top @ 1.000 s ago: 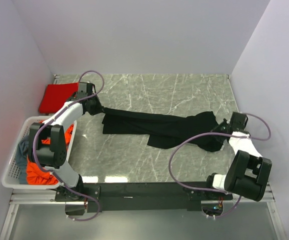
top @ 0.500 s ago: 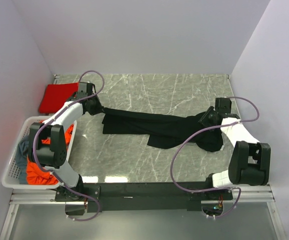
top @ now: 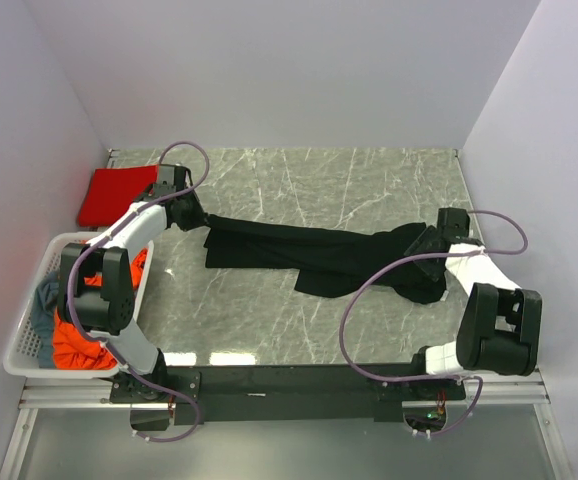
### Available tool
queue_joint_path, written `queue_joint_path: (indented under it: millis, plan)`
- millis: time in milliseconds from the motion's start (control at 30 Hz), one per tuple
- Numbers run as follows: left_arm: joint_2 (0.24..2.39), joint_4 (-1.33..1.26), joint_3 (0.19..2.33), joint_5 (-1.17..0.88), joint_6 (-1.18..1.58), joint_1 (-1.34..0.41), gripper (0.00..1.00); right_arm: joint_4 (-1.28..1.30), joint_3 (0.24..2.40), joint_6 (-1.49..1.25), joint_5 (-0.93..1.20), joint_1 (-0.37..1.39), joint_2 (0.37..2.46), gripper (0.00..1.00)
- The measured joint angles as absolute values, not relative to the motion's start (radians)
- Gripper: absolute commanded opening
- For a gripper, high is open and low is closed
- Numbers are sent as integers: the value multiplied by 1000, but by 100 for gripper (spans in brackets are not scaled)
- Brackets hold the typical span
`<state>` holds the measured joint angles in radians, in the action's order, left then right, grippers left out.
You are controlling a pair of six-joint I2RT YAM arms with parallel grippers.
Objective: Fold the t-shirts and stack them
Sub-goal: Flatten the tshirt out
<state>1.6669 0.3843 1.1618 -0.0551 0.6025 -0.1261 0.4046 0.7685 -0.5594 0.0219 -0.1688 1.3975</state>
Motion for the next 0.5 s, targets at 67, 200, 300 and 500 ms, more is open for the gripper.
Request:
queue_joint_path:
  millis: [67,200,300,500]
  plan:
    - [1667,384,1162,-55,603,-126,1,400,751,-552,47,-185,1389,62]
    - [1667,384,1162,-55,603,-126,1,390,738,-540,114,-197,1374,61]
    - [1667,384,1162,-55,603,-126,1,393,739,-538,164,-186,1353,60]
    - [1667,385,1162,-55,603,-126,1,431,753,-525,232,-81,1209,60]
